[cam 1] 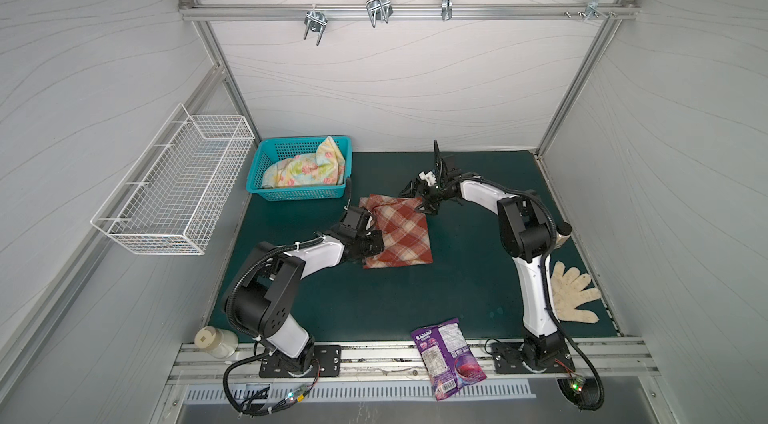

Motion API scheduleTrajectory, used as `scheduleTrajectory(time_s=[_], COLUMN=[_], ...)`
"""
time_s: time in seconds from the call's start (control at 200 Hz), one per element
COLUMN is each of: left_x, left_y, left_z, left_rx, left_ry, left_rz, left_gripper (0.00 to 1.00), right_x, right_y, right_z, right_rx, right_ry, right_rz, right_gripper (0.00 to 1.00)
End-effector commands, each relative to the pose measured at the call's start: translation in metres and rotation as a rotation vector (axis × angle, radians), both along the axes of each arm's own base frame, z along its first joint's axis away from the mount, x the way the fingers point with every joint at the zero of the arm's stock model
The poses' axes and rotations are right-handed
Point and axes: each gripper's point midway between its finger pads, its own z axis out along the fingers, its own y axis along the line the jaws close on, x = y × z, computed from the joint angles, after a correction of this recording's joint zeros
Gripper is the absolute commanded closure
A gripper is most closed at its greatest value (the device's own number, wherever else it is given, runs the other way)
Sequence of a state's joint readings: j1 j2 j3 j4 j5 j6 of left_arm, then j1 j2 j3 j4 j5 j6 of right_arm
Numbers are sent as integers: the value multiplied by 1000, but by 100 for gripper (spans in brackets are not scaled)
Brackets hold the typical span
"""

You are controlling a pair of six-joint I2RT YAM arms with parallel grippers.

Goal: Fold and stack the skirts

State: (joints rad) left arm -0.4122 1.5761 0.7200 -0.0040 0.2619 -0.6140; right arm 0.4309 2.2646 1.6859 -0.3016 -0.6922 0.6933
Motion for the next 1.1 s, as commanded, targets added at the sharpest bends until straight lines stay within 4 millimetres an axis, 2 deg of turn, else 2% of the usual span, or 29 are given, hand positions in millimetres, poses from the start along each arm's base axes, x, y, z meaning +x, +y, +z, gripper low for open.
scheduleTrajectory(time_s=[0.0, 0.19, 0.315, 0.54, 0.85, 0.966, 1.046, 1.096], left_x=[0, -5, -4, 7, 37, 49, 58, 63], left_y=[24, 39, 44, 61, 75, 75, 70, 67], left_z=[-10, -30, -42, -47, -33, -22, -6, 10], left_rx=[38, 76, 118, 256, 402, 406, 378, 356], left_ry=[23, 74, 105, 136, 123, 93, 55, 19], left_rz=[77, 91, 85, 88, 96, 119, 132, 138], left_gripper=[100, 100, 100, 82, 66, 63, 59, 57], right_x=[3, -7, -23, -59, -122, -145, -152, -150], right_y=[-14, -24, -32, -54, -51, -44, -41, -43], right_z=[-17, -24, -27, -29, -26, -13, 10, 34], right_rx=[-45, -59, -51, -41, -76, -78, -78, -109], right_ry=[17, 18, 22, 3, -58, -113, -203, -296], right_rz=[-49, -80, -111, -197, -223, -217, -203, -199], right_gripper=[1, 1, 1, 1, 1, 1, 1, 1])
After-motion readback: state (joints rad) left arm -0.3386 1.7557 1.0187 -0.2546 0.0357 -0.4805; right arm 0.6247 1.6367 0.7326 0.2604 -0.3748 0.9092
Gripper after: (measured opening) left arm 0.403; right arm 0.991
